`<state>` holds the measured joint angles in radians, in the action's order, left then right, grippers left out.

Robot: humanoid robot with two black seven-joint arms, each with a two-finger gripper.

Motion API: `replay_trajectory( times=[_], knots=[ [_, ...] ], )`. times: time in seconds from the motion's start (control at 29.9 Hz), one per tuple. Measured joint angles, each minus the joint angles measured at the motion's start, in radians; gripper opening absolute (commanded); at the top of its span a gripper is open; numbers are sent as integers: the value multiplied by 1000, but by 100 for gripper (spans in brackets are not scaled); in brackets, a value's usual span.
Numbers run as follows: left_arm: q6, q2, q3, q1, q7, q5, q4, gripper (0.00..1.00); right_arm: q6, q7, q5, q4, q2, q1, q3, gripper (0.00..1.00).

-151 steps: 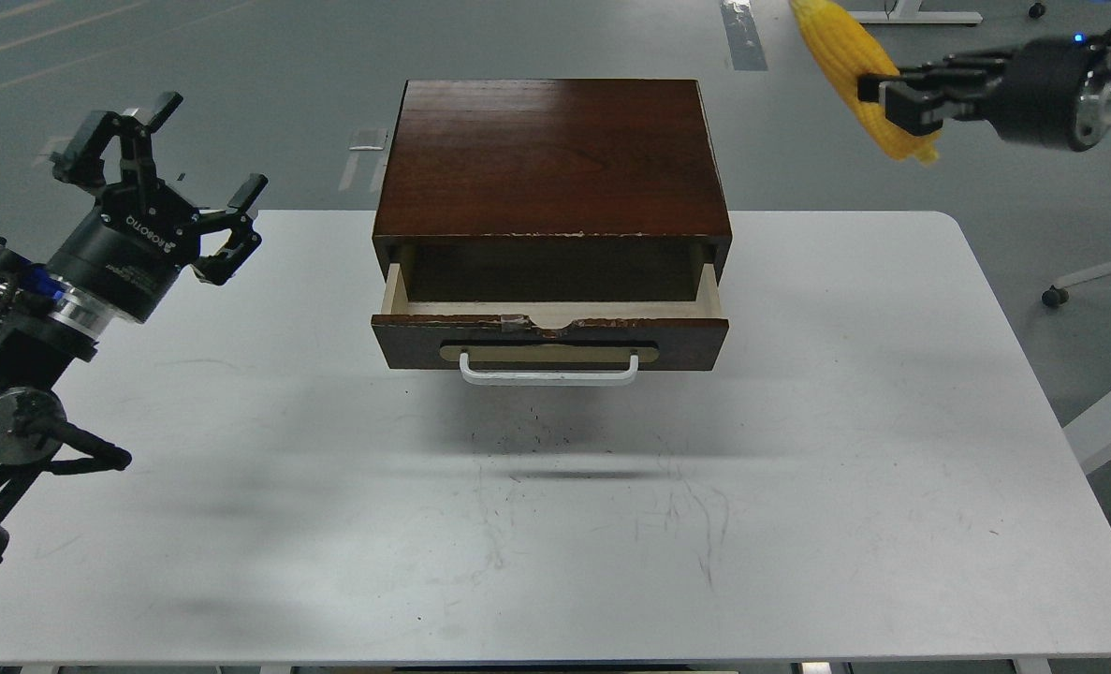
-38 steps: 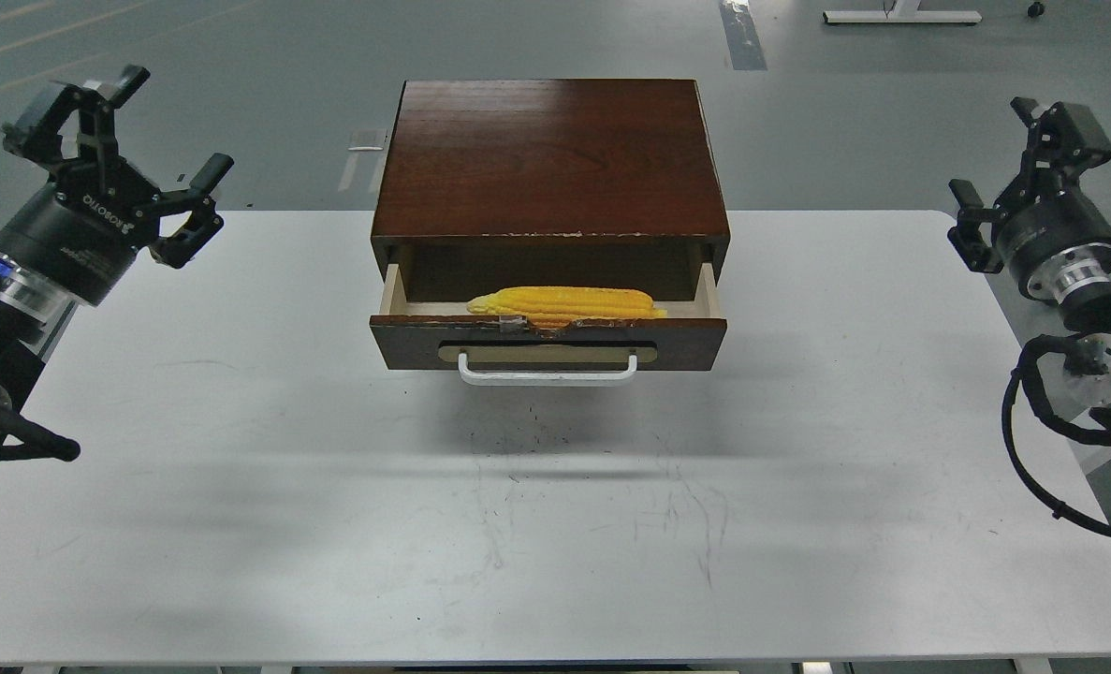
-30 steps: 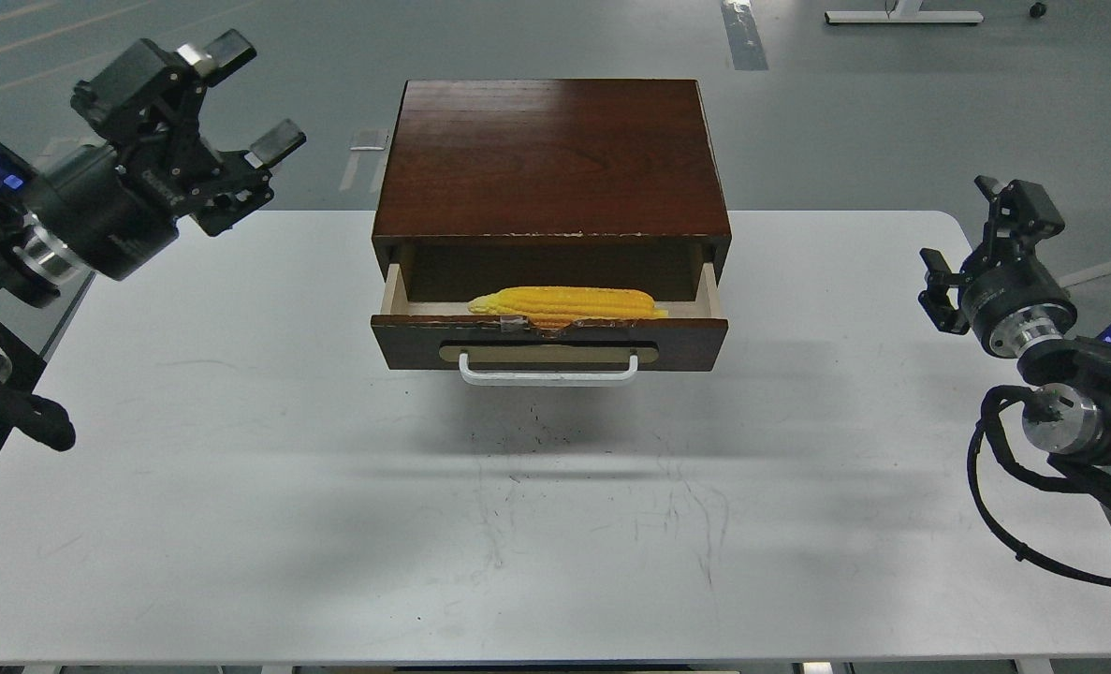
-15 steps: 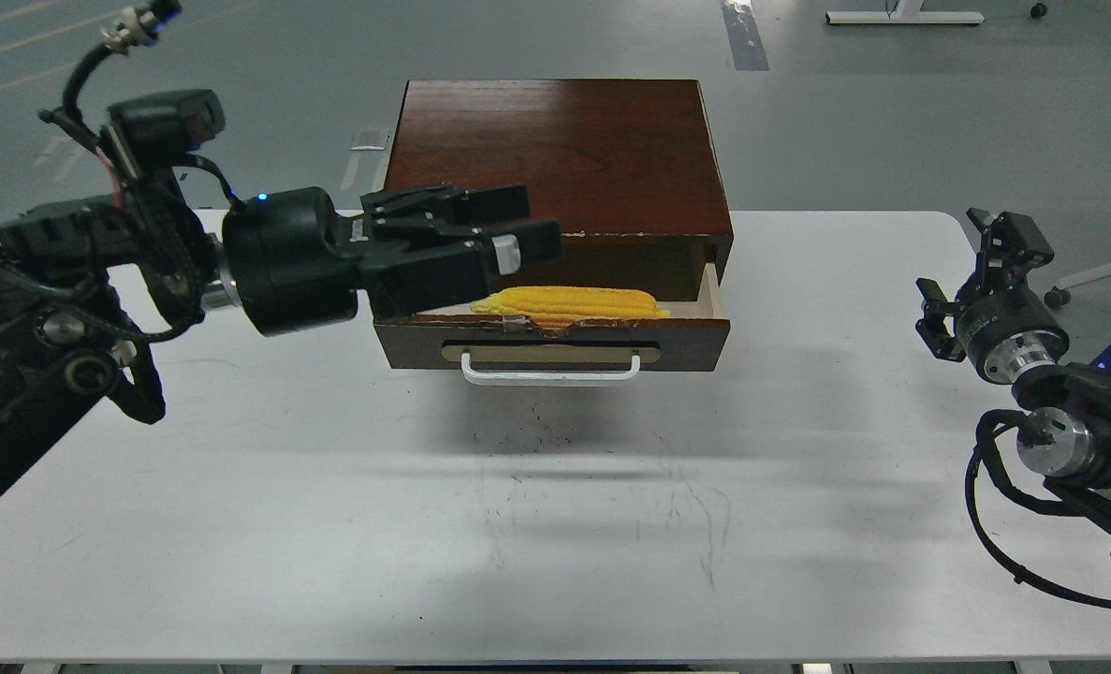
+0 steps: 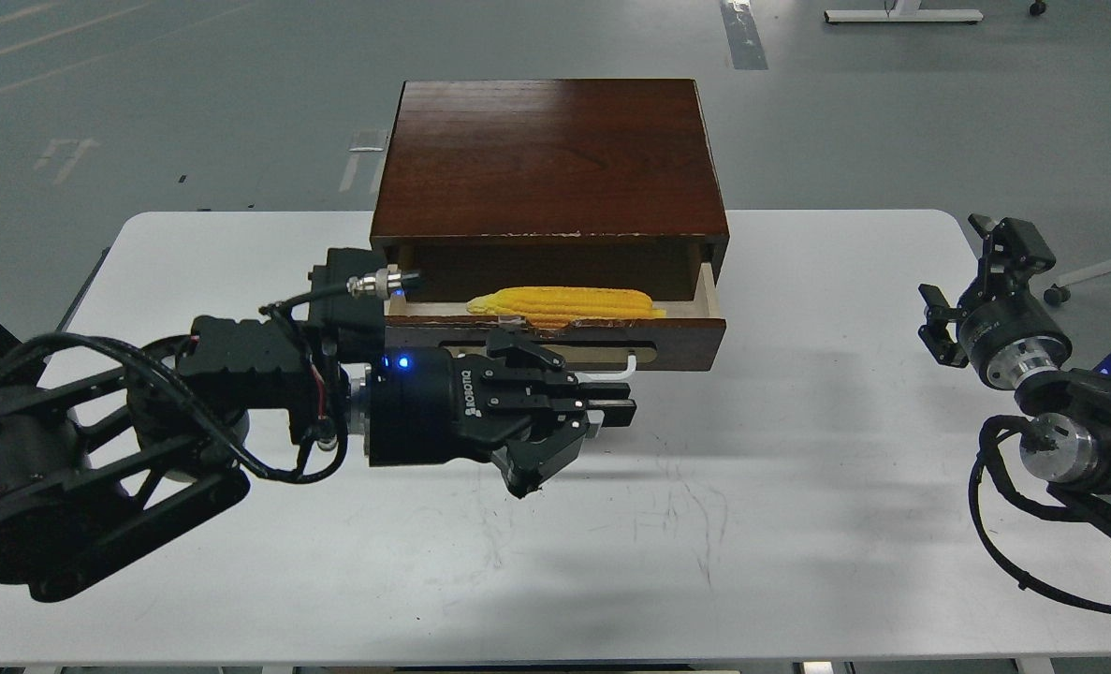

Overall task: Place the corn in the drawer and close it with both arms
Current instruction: 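Swing the left gripper down in front of the drawer handle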

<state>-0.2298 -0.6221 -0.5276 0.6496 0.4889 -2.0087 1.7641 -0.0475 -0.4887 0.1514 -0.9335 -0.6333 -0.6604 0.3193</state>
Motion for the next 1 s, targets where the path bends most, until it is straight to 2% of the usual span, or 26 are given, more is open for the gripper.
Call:
replay_trajectory(
  times=[0.1, 0.2, 0.37, 0.7, 1.0],
  knots=[
    [71, -1, 37, -50, 0, -14, 0, 0, 0, 0, -2, 0, 2, 2, -3, 97],
    [86, 16, 43, -124, -7, 20, 0, 0, 0, 0, -3, 1, 3, 3, -8, 97],
    [89, 33, 44, -211, -89, 186, -20, 0, 2, 0, -4, 1, 3, 12, -9, 97],
    [98, 76, 33, -228, -208, 446, -156, 0, 5, 0, -4, 10, 3, 22, -11, 97],
    [96, 124, 28, -226, -228, 509, -275, 0, 5, 0, -4, 10, 3, 24, -9, 97]
  ],
)
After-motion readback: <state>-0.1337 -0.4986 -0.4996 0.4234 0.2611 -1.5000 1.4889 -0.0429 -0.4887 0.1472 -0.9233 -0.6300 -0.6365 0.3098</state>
